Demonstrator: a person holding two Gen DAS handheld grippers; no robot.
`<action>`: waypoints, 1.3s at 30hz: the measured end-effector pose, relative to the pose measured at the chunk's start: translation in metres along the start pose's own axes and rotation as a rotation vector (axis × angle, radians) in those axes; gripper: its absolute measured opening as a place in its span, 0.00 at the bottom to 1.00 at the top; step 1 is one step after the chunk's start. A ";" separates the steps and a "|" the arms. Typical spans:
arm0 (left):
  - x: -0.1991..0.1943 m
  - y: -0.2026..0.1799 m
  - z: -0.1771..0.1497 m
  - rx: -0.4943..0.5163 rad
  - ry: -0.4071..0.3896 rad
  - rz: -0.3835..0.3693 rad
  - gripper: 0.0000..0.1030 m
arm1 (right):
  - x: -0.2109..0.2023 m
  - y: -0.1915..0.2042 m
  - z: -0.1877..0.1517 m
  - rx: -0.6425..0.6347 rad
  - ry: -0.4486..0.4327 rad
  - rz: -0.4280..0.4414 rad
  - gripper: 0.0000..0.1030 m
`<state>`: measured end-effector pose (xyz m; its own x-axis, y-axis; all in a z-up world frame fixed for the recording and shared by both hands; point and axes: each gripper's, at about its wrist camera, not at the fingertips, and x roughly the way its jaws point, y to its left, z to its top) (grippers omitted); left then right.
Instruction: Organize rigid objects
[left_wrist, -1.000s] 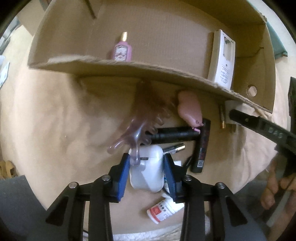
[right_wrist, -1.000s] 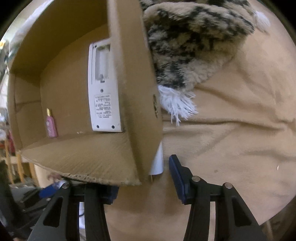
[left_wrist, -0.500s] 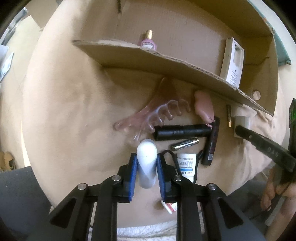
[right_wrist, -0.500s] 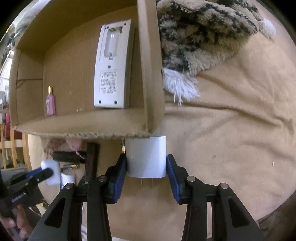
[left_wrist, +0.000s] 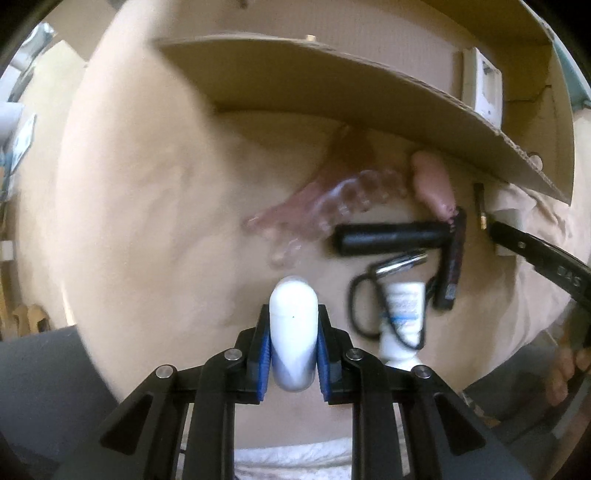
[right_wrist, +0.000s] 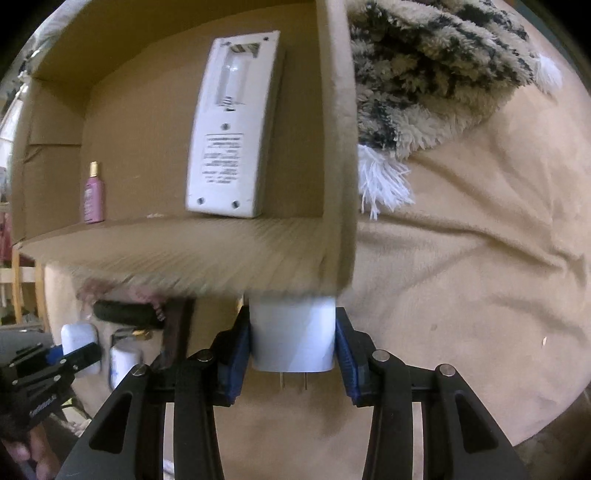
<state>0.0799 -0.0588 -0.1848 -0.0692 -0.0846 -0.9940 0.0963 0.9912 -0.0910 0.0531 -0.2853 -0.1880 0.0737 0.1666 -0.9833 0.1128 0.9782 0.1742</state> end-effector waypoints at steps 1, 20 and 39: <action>-0.004 0.003 -0.002 -0.004 -0.013 0.016 0.18 | -0.004 0.000 -0.004 -0.004 -0.006 -0.003 0.43; -0.100 0.062 -0.036 -0.086 -0.273 0.109 0.18 | -0.110 0.019 -0.083 -0.026 -0.343 0.085 0.43; -0.181 0.041 0.018 -0.069 -0.673 0.159 0.18 | -0.173 0.036 -0.026 -0.087 -0.732 0.133 0.43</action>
<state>0.1142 -0.0051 -0.0095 0.5732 0.0398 -0.8184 -0.0111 0.9991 0.0408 0.0181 -0.2762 -0.0126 0.7252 0.1889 -0.6621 -0.0196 0.9669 0.2544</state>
